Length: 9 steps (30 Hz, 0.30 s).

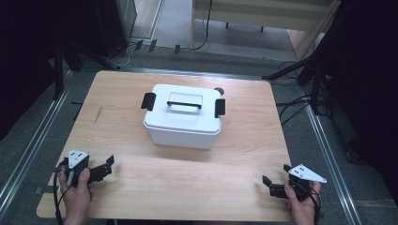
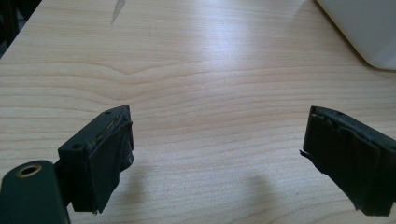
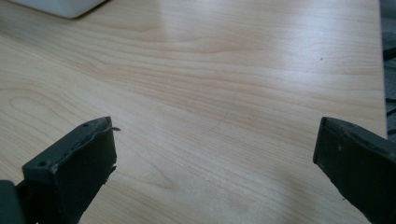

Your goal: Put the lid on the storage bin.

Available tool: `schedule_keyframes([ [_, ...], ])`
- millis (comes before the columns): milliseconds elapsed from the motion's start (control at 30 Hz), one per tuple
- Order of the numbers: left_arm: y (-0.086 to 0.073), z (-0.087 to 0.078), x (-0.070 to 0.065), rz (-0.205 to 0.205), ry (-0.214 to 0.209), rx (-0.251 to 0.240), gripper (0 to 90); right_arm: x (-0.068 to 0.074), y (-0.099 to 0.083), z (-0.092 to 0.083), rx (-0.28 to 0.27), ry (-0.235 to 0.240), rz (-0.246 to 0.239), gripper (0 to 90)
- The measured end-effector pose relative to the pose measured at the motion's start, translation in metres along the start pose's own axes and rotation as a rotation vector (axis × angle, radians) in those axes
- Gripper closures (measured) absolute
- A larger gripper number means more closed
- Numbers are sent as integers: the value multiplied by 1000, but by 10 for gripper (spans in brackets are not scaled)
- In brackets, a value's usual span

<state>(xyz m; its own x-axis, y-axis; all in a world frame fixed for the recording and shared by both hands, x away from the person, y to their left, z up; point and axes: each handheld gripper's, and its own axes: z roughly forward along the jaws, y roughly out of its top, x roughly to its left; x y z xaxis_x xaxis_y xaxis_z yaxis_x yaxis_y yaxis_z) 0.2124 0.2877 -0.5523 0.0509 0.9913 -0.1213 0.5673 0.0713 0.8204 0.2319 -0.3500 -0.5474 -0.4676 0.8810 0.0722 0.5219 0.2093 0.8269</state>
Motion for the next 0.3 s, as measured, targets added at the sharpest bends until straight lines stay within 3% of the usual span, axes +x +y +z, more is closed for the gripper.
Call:
schedule_keyframes([
  [300, 0, 0, 0, 1, 3, 1, 87, -3, -2, -5, -49, -19, 52, 0],
])
